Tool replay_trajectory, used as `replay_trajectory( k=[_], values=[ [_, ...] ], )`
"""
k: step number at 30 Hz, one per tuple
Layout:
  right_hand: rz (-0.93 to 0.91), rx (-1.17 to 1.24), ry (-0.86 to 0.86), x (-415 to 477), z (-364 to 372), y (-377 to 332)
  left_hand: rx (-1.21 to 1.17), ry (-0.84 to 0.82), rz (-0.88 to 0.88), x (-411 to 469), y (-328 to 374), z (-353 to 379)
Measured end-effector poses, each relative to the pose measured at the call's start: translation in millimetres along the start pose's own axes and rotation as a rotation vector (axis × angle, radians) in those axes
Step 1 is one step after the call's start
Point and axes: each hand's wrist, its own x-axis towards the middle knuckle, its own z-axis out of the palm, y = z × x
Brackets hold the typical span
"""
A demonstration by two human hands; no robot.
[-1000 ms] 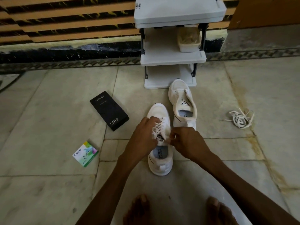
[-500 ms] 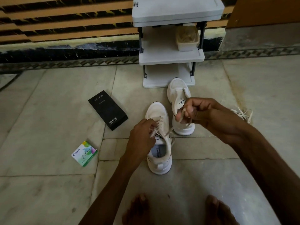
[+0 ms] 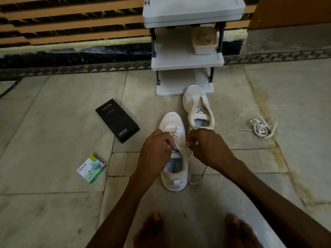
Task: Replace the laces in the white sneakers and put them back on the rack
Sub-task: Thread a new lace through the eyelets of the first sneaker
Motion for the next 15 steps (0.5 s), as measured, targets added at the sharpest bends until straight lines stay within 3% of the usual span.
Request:
replay_trajectory(
  k=[6,11,15],
  values=[
    [-0.110,-0.066,-0.153,16.4,24.6,-1.9,0.009,-0.048,0.106,6.1,-1.8,-5.6],
    [-0.081,0.142,-0.331,17.5,13.6,-2.4,0.020,-0.052,0.067,3.3,0.7,-0.8],
    [0.071,0.426,-0.316,16.1,2.9,-8.9,0.117,-0.187,0.012,5.7,5.5,4.0]
  ],
)
